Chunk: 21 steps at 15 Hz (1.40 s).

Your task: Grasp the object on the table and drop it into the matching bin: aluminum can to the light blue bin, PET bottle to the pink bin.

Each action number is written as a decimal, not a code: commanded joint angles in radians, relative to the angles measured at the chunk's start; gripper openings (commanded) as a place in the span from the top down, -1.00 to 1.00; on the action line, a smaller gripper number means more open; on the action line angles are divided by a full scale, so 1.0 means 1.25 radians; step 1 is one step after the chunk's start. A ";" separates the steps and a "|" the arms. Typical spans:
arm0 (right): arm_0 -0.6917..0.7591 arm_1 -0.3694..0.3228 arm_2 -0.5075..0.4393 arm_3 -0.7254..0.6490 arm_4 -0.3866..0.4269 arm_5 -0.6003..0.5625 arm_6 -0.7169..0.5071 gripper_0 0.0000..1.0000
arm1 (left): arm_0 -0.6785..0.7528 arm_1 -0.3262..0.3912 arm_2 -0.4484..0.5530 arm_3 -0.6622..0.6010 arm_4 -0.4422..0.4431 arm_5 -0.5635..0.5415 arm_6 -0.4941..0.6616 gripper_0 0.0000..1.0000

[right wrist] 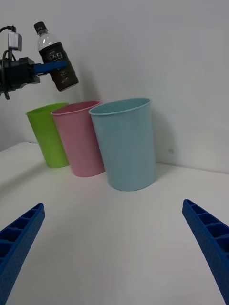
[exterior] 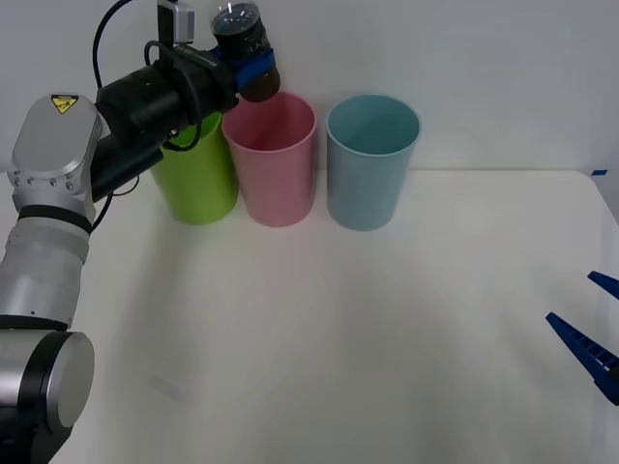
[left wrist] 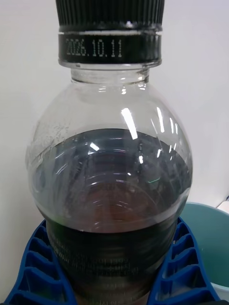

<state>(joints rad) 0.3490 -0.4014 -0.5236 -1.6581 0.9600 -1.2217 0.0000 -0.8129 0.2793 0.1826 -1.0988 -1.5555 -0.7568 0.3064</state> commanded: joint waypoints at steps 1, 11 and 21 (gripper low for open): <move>0.000 0.000 0.000 0.000 0.000 0.000 0.000 -1.00 | 0.000 -0.006 0.000 0.003 -0.006 0.004 -0.001 0.99; 0.000 0.000 0.000 0.000 0.000 0.000 0.000 -1.00 | 0.000 -0.019 -0.001 0.002 0.001 0.002 0.002 -1.00; 0.000 0.000 0.000 0.000 0.000 0.000 0.000 -1.00 | 0.196 -0.017 0.001 -0.173 0.120 -0.018 -0.029 -1.00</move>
<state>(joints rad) 0.3491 -0.4014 -0.5236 -1.6581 0.9600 -1.2217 0.0000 -0.5999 0.2573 0.1819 -1.2854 -1.4172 -0.7769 0.2729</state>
